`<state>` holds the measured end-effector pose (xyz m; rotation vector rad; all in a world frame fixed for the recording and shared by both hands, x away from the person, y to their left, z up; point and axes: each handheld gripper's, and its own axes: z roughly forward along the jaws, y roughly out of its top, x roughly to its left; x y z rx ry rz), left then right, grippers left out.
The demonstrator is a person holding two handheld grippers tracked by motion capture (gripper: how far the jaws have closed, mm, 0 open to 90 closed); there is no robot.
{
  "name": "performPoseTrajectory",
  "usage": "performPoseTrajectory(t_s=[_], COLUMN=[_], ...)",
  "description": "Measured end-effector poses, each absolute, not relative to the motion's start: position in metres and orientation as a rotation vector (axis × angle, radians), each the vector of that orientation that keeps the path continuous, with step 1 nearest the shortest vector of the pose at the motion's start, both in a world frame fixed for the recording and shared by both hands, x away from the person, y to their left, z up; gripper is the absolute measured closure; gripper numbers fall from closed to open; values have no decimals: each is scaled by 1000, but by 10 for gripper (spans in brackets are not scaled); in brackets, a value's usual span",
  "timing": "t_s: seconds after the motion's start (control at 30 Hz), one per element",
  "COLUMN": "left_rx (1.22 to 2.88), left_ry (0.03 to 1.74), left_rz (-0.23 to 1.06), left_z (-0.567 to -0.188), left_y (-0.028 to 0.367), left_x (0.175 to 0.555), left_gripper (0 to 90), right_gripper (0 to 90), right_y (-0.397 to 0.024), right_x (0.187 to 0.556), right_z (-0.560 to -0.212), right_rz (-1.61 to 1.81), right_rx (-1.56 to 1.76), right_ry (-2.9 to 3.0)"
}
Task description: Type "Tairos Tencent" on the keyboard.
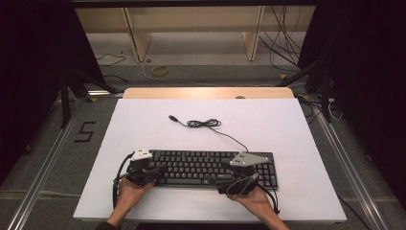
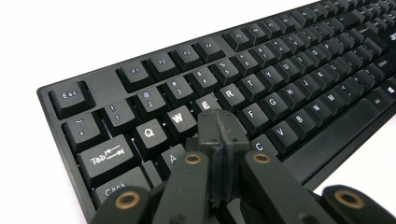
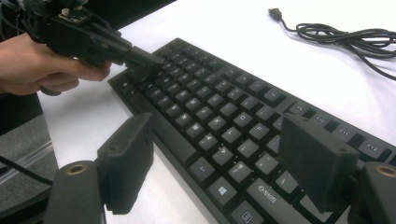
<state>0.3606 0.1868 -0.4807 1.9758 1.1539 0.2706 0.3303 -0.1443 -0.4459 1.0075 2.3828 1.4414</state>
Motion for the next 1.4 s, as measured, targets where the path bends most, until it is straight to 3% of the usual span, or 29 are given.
performPoseTrajectory(t_s=[0.7,1.13,1.4], left_rx=[1985,1933,1887], left_ry=[1155,1124,1107], left_rz=[291,292,267], left_z=[-483,-473,-468], left_y=[185,189,192], left_x=[360,356,353], left_gripper=[888,780,588], right_gripper=[277,277,282], right_y=[-145,-145,-142], right_x=[326,327,328], right_z=[-447,-447,-448], right_rz=[1441,1447,1444], right_rx=[1004,1008,1004], right_ry=[2390,2379,2382])
